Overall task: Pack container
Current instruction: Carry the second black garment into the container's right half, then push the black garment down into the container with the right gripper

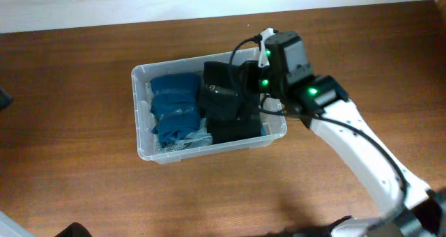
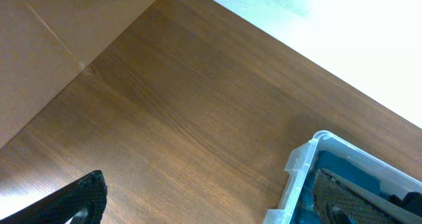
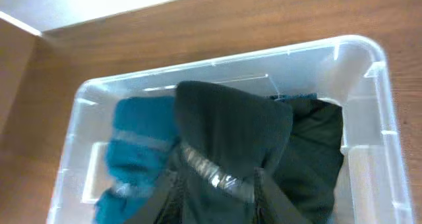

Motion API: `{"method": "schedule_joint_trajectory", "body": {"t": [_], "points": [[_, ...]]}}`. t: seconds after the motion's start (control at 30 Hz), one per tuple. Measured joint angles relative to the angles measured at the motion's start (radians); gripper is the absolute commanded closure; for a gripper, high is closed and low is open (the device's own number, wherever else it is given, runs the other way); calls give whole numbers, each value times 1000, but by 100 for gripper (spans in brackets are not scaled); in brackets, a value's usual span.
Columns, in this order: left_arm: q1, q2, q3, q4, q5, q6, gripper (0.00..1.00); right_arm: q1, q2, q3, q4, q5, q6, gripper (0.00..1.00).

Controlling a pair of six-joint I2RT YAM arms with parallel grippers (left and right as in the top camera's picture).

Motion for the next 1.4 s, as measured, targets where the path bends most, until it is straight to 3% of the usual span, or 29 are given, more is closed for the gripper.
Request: {"method": "schedule_joint_trajectory", "body": {"t": [0.3,0.43,0.6,0.73,0.83,0.93,1.17,1.4], "points": [[0,0,0,0,0,0,0,0,276,0,145,-64,0,72],[0,0,0,0,0,0,0,-2,363,6,169,-168,-53,59],[0,0,0,0,0,0,0,3,374,46,74,-236,-170,45],[0,0,0,0,0,0,0,21,364,53,28,-258,-227,37],[0,0,0,0,0,0,0,25,343,54,-14,-270,-245,37],[0,0,0,0,0,0,0,25,305,56,-53,-278,-249,45],[0,0,0,0,0,0,0,44,151,90,-81,-289,-235,85],[0,0,0,0,0,0,0,101,140,112,-156,-278,-227,96]]}}
